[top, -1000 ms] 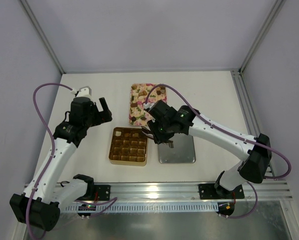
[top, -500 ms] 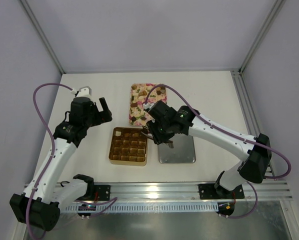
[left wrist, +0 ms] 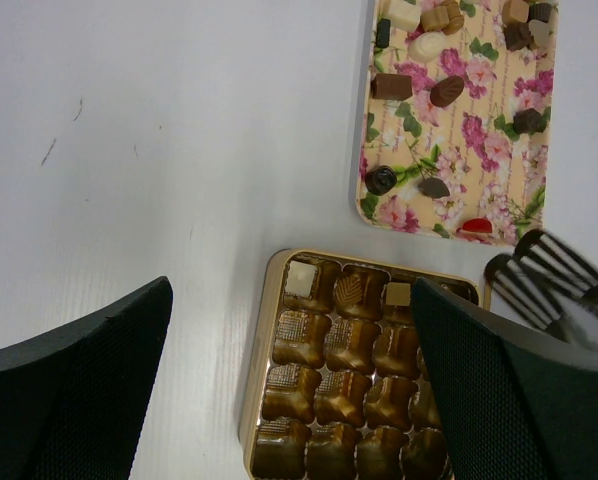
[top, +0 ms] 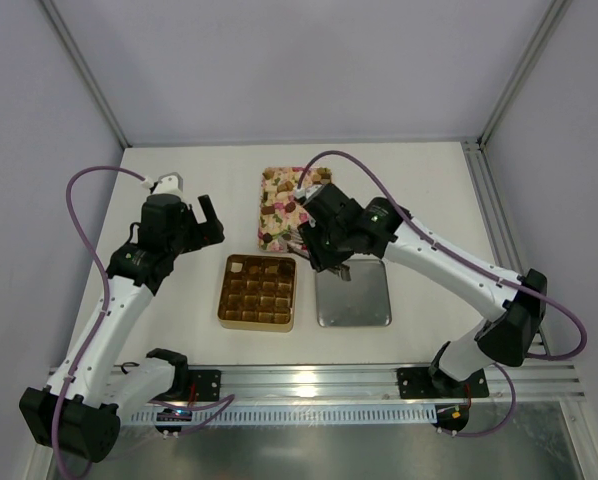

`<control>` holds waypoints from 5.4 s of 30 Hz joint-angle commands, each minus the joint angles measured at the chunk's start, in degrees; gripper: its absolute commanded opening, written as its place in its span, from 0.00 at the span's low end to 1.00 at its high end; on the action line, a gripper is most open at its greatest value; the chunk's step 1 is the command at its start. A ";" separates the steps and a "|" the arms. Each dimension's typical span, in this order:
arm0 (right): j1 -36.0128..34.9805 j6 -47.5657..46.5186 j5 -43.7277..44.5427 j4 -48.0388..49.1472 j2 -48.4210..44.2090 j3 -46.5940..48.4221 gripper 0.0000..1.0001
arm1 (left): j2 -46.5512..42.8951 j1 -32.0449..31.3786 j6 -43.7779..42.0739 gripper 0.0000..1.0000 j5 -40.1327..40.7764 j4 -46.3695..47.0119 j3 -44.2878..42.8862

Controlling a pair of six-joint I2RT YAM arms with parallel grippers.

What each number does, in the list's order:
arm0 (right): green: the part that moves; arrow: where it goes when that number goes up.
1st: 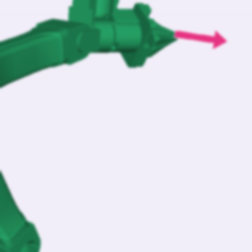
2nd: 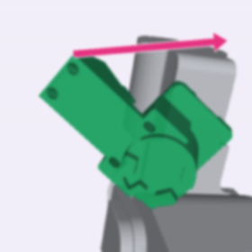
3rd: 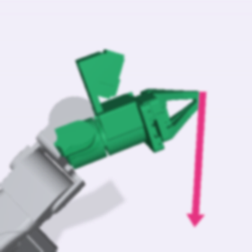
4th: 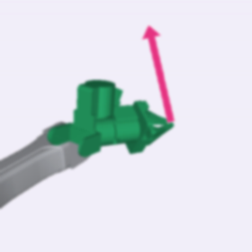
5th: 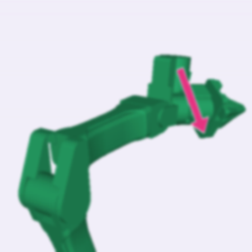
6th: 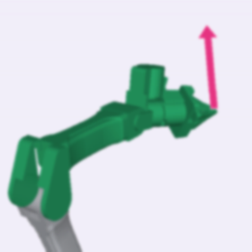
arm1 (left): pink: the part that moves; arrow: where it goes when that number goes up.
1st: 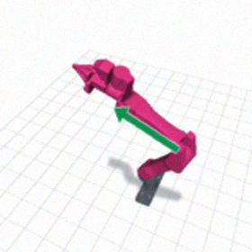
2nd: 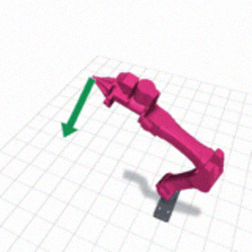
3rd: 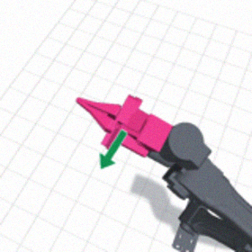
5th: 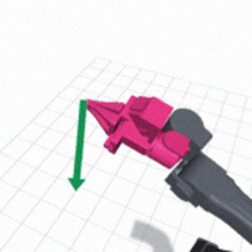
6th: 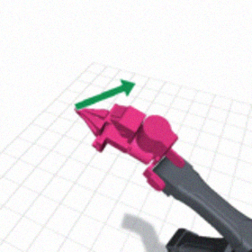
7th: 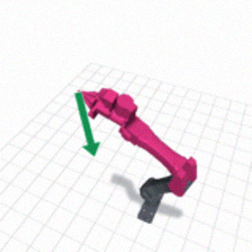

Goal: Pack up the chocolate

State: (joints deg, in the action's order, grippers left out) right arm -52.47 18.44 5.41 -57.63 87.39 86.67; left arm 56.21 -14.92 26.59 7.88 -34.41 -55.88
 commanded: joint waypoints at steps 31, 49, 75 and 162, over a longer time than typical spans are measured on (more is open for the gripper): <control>23.11 -10.09 -2.42 4.63 23.00 16.51 0.43 | 0.22 0.06 0.04 1.00 0.56 0.66 -0.02; 23.64 -9.82 -2.68 5.77 22.91 13.00 0.43 | 0.22 0.06 -0.05 1.00 0.56 0.66 -0.11; 23.64 -8.33 -7.61 5.59 18.69 12.99 0.33 | -0.04 0.06 -0.05 1.00 0.65 0.66 -0.11; -11.52 1.34 -5.67 5.07 17.11 15.72 0.43 | -0.22 0.06 -0.05 1.00 1.09 0.40 -0.29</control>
State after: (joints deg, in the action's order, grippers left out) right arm -63.59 19.84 -1.08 -54.02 105.03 100.51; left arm 56.62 -14.92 26.59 8.21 -34.57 -55.88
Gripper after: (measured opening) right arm 0.436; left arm 0.996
